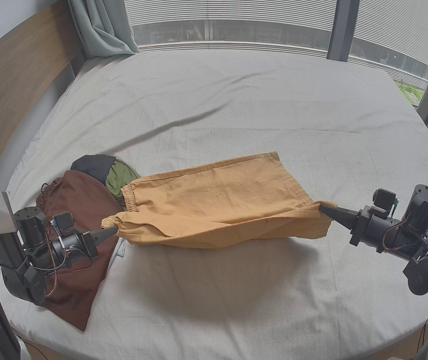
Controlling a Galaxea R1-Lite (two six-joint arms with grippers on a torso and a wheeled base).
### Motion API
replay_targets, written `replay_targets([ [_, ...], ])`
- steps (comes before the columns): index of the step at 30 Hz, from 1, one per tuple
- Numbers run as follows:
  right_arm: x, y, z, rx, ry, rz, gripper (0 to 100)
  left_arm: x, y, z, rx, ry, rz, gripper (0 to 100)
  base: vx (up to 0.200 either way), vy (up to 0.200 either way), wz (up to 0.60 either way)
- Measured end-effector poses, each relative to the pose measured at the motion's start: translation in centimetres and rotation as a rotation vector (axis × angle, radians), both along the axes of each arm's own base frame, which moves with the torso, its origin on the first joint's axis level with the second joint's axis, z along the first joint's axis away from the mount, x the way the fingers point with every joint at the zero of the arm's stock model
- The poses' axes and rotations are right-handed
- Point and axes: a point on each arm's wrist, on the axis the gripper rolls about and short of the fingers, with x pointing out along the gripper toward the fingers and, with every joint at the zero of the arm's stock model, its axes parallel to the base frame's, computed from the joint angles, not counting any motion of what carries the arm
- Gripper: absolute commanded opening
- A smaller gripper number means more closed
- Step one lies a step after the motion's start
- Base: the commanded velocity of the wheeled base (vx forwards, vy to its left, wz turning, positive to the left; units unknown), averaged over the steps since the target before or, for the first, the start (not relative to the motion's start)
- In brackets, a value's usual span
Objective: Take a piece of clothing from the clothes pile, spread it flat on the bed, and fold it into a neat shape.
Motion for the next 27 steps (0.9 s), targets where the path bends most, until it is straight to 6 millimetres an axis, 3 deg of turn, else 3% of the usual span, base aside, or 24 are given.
replay_targets([
  [27, 4.2, 0.3, 1.8, 0.049, -0.111, -0.014, 0, 1.1, -0.2, 0.7, -0.012, -0.027, 0.066, 0, 0.000, 0.000, 0.00],
])
